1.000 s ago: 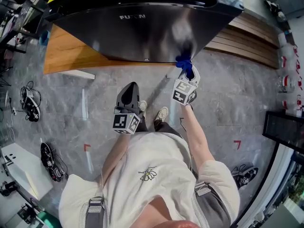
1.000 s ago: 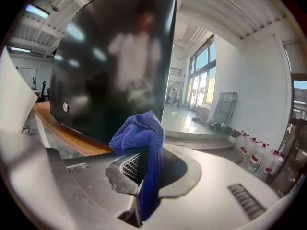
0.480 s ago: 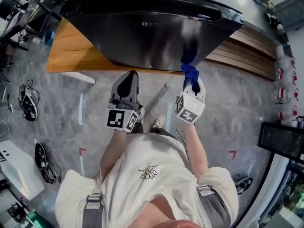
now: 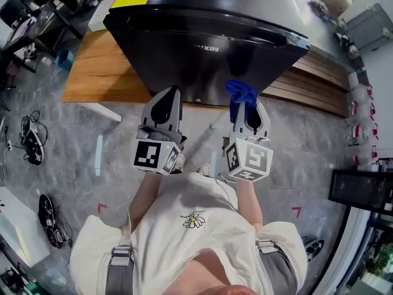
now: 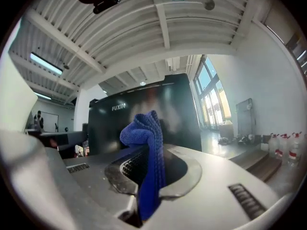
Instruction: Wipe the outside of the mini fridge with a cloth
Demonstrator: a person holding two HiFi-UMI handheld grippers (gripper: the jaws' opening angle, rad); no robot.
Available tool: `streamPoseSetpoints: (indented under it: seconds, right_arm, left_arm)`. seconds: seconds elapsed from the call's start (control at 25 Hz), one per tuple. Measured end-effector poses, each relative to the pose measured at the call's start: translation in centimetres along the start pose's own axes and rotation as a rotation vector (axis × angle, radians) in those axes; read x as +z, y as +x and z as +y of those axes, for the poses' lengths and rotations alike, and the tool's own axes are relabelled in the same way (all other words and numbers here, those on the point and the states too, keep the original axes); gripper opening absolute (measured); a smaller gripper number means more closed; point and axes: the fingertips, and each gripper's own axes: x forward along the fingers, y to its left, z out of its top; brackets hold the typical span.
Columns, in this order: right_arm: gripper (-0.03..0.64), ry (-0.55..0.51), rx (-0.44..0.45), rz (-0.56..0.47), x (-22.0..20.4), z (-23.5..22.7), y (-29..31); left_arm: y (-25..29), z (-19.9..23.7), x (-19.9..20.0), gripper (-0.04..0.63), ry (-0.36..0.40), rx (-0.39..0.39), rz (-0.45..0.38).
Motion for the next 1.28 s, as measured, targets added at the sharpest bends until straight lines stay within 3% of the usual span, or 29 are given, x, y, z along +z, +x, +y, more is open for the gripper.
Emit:
streamPoseSetpoints:
  seconds: [0.4, 0.96, 1.28]
  right_arm:
    - [0.061, 0.015, 0.115, -0.024, 1.3, 5.6, -0.1]
    - [0.061, 0.02, 0.1, -0.002, 1.0, 5.5, -0.3]
    - [0.061, 0.015, 0.102, 0.019, 0.5, 5.7, -0.4]
  left_arm:
    - [-1.1, 1.6, 2.4, 0.005, -0.007, -0.012, -0.054]
    - [-1.1, 1.5, 2.7, 0.005, 0.005, -0.074, -0.077]
    - [-1.1, 2.1, 2.6, 0.005, 0.002, -0.07, -0.071]
